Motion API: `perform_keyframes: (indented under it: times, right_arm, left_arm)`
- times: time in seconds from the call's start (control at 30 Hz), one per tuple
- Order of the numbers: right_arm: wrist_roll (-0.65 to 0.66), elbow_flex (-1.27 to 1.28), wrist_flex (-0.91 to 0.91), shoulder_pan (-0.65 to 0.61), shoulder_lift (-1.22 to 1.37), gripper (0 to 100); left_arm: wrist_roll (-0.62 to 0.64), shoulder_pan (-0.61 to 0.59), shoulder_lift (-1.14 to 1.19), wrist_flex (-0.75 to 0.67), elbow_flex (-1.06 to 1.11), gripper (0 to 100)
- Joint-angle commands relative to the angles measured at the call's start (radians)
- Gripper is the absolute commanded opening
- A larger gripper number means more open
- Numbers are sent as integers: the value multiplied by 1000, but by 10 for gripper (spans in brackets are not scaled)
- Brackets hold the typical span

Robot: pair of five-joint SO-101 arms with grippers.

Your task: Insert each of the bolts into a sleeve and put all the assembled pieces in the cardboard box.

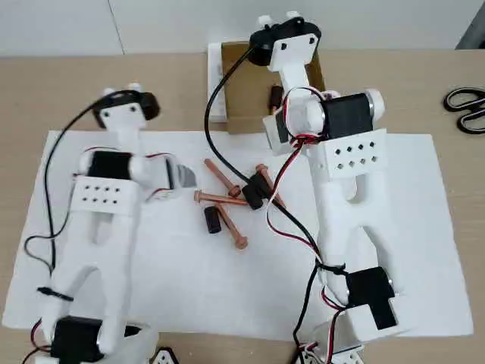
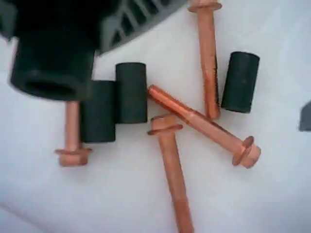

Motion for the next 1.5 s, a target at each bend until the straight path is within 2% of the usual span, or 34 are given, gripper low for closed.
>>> perform_keyframes:
  times: [0.0, 0.1, 0.27, 0.53, 0.7, 0.87, 1.13, 1.47]
  right_arm:
    - [17, -46, 12, 7, -54, 18]
    - [18, -37, 12, 8, -54, 17]
    - [20, 32, 2, 8, -53, 14]
    - [20, 52, 2, 12, -53, 14]
    - [20, 52, 4, 12, -53, 14]
    - [20, 52, 4, 12, -53, 14]
    - [20, 52, 2, 12, -53, 14]
    - [18, 52, 2, 10, -53, 14]
  left_arm:
    - [20, 52, 2, -9, -4, 280]
    - [92, 77, 15, -28, 5, 280]
    - [436, 101, 83, -68, 5, 282]
    - [611, 203, 276, -210, -1, 280]
    - [735, 206, 290, -281, -1, 280]
    - [786, 190, 290, -290, -1, 280]
    - [790, 133, 292, -287, 13, 280]
    - [812, 140, 292, -287, 65, 279]
